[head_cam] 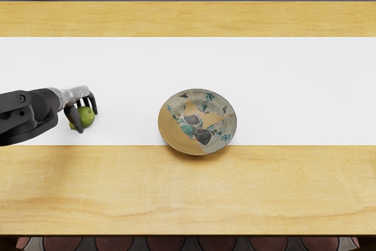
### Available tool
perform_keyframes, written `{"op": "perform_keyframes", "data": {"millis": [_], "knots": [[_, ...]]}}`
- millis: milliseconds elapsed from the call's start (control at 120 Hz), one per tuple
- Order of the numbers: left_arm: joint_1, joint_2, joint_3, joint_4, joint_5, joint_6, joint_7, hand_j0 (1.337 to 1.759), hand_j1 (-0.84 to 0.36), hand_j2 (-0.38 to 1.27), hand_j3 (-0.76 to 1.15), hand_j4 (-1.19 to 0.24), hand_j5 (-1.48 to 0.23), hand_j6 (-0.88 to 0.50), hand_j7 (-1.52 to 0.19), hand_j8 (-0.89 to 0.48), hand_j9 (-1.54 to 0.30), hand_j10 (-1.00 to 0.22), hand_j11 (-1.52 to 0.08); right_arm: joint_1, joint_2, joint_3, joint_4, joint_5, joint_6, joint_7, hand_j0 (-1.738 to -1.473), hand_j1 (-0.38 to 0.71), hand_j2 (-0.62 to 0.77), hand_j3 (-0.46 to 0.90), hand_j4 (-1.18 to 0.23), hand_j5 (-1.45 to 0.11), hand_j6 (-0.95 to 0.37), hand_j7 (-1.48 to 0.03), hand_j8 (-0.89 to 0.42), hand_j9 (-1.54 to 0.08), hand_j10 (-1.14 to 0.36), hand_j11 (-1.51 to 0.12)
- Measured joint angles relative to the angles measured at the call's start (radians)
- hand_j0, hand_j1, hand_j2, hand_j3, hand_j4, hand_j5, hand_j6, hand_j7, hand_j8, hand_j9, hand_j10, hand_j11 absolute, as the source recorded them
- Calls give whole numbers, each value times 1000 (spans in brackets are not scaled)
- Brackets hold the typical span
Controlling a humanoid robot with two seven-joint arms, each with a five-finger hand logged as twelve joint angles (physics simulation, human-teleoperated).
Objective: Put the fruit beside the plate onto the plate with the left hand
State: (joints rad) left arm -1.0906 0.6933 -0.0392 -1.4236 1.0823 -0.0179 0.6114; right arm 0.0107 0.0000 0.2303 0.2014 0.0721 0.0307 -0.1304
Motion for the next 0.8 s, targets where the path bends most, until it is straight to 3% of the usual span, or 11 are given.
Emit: {"op": "perform_keyframes", "data": {"millis": [342,600,800], "knots": [[-20,-5,-5,4,-17,-24,0,1651,-237,209,0,-642,-918,-479,-929,-475,-947,-688,-947,0,0,0,-2,0,0,0,-1658,-317,-5,0,-27,-35,-27,-35,-27,-35,-27,-35],[-58,-8,-13,3,-72,-65,0,1651,-307,373,0,-599,-953,-432,-964,-437,-975,-641,-980,0,0,0,-2,0,0,0,-1658,-317,-5,0,-26,-34,-26,-34,-26,-34,-26,-34],[-89,-5,-31,2,-135,-120,0,1651,-329,378,0,-567,-980,-403,-987,-413,-991,-615,-997,0,0,-1,-2,0,0,0,-1658,-317,-5,0,-26,-34,-26,-34,-26,-34,-26,-34]]}}
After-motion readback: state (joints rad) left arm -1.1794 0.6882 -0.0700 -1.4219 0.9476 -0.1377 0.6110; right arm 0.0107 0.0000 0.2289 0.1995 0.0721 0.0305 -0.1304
